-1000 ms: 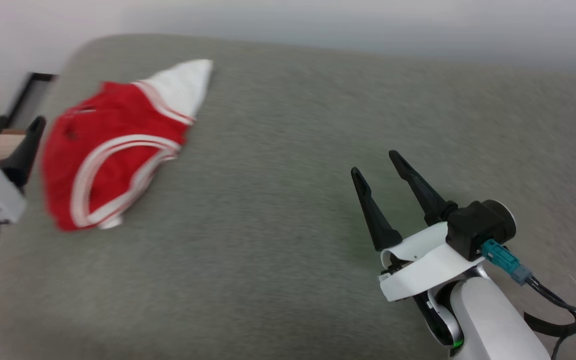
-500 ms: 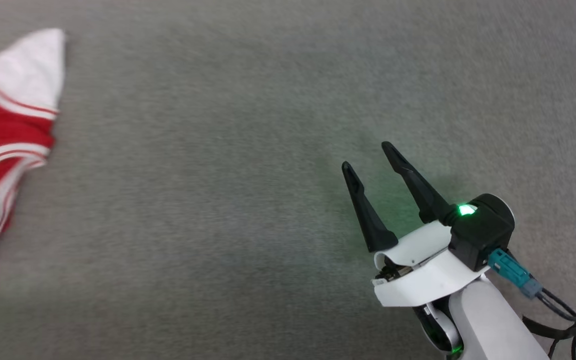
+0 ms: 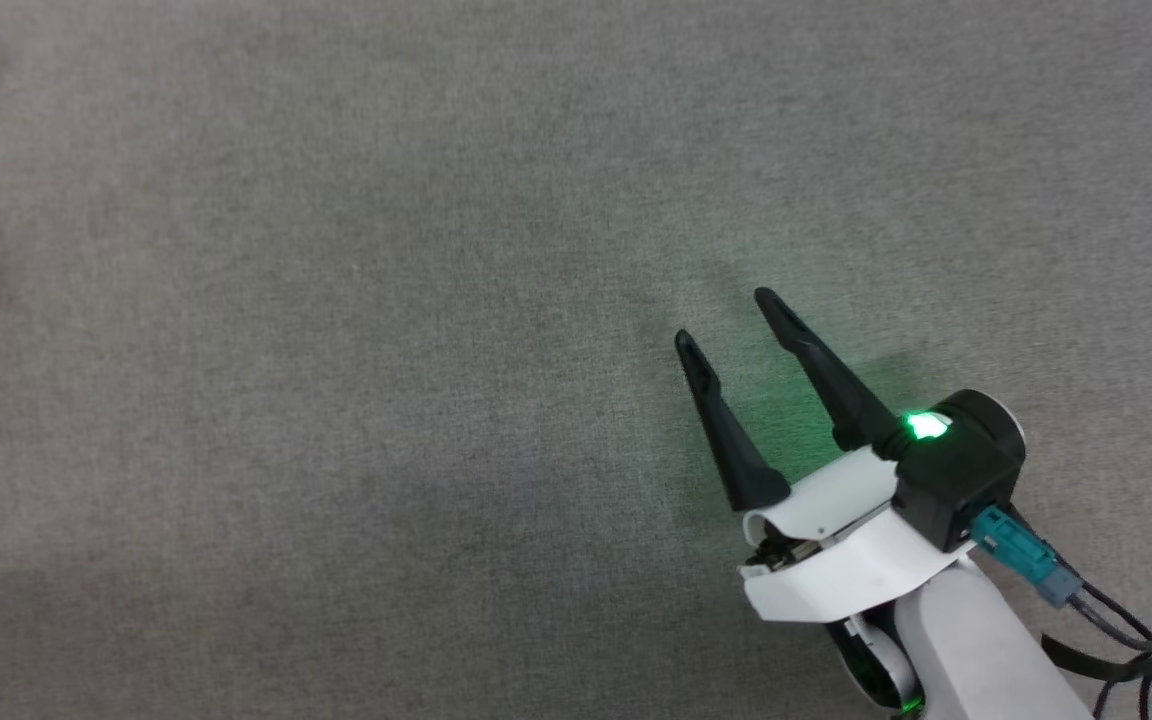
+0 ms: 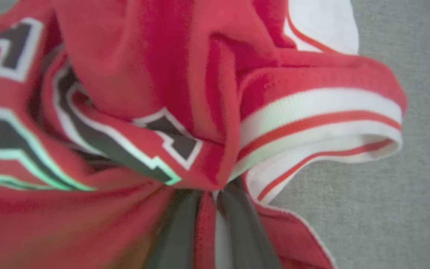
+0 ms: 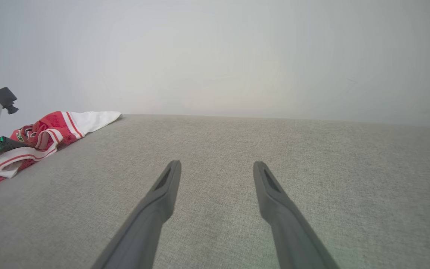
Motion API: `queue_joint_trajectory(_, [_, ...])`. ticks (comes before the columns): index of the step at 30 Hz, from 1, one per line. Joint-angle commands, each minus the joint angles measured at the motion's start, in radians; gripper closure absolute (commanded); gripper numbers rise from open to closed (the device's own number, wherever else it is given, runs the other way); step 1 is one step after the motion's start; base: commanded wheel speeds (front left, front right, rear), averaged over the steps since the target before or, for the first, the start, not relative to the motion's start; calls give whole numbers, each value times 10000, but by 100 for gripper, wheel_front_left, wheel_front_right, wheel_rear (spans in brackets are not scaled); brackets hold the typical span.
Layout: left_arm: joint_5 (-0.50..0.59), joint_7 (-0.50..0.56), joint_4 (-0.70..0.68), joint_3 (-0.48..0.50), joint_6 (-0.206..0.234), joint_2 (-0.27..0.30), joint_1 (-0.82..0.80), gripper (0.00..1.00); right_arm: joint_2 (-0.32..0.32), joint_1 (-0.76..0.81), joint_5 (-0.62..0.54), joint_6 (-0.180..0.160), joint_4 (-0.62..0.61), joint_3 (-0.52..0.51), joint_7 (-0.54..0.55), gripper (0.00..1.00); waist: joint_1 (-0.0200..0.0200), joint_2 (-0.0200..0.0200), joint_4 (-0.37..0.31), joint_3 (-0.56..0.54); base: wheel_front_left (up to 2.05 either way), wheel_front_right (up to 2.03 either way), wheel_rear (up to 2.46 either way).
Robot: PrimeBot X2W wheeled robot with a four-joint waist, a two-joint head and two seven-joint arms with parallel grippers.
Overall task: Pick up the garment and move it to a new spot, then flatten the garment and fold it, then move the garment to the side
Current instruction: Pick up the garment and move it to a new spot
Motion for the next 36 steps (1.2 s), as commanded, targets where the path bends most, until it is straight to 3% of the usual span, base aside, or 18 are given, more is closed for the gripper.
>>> queue_joint_trajectory(1, [184,-151,-164,-319,10,-734,55,100,-2,-64,56,-14,37,-63,-9,0,0,0,151,-468,0,0,0])
queue_joint_trajectory(7, [1036,-2292,-569,-477,19,-167,-775,100,7,220,308,-14,235,-482,-9,0,0,0,165,-1295,0,0,0])
queue_joint_trajectory(14, [1349,-3304,-2812,-1182,16,-381,-1754,100,1,766,650,-14,10,-946,-8,0,0,0,-312,-1580,0,0,0])
queue_joint_trajectory(19, [1362,-3099,-4933,-1790,17,-342,-2549,100,4,1102,995,-14,-493,-1151,-9,0,0,0,-1063,-1212,0,0,0])
queue_joint_trajectory(28, [2186,-2610,-7227,-3868,16,-1404,-3496,100,12,1686,1722,-14,-1434,-1433,-9,0,0,0,-2383,-351,0,0,0])
queue_joint_trajectory(36, [2292,-991,-8804,-4345,16,-636,-2092,100,15,2019,2284,-14,-1971,-1559,-9,0,0,0,-3134,38,0,0,0])
